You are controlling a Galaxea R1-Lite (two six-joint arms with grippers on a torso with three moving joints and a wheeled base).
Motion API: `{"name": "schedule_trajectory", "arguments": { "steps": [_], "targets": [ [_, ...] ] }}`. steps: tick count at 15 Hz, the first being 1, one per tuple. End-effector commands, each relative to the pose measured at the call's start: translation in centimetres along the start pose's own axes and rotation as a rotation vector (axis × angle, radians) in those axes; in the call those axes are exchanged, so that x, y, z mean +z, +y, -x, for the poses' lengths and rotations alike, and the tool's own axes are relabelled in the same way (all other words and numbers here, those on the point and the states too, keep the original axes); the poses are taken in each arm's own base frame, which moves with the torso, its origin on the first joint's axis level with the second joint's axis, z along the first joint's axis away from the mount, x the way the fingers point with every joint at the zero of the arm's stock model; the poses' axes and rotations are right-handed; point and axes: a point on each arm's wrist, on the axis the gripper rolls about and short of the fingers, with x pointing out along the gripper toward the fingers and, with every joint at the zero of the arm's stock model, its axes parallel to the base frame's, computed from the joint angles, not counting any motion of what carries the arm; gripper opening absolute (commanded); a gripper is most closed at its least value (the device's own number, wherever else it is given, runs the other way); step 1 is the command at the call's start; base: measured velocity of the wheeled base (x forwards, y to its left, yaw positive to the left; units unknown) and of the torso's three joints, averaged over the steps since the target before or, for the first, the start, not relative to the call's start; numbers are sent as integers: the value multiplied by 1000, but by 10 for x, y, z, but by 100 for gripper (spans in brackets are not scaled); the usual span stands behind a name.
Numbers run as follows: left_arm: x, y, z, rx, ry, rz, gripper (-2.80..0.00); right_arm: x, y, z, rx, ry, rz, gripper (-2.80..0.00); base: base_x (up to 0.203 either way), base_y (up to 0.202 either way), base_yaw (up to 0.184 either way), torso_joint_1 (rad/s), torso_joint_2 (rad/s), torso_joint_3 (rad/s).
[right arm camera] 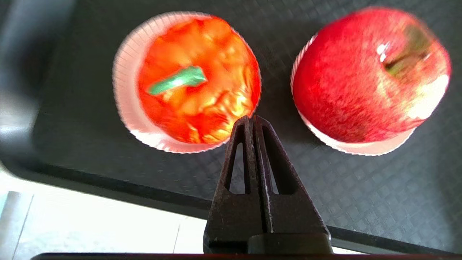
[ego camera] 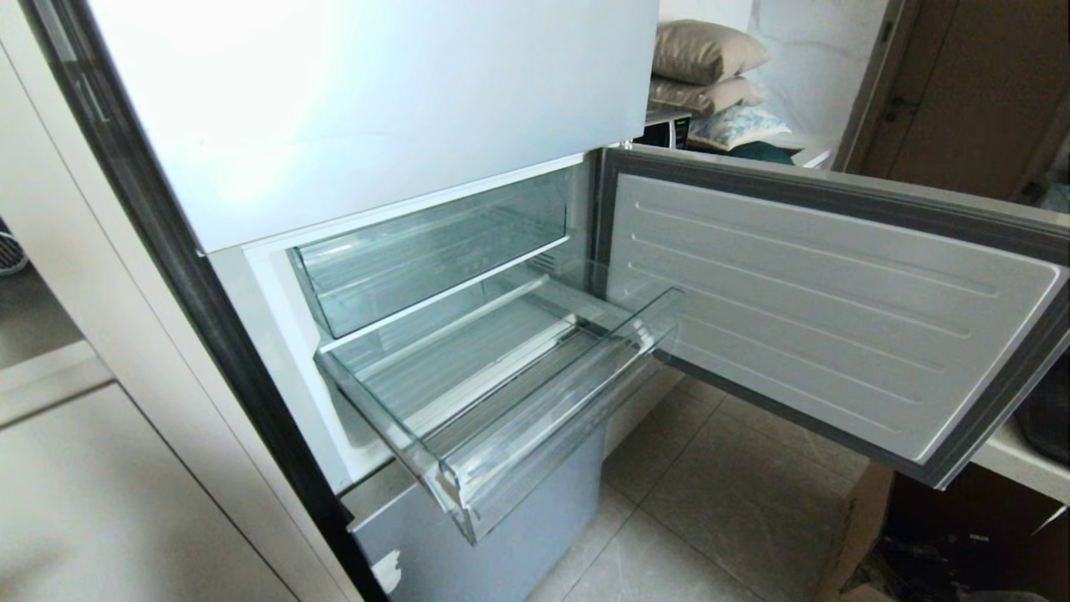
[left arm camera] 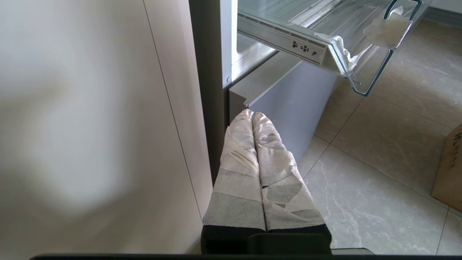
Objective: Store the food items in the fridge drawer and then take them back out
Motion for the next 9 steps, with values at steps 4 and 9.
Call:
{"name": "schedule_trajectory", "arguments": {
  "steps": [4, 9],
  "targets": [
    [0, 0, 0, 0, 1, 1, -280, -3, 1, -4, 19, 7, -9, -280, 0, 0, 0, 0, 0, 0],
    [0, 0, 0, 0, 1, 1, -280, 27, 11, 84, 2, -97, -74, -280, 0, 0, 0, 0, 0, 0]
  ]
}}
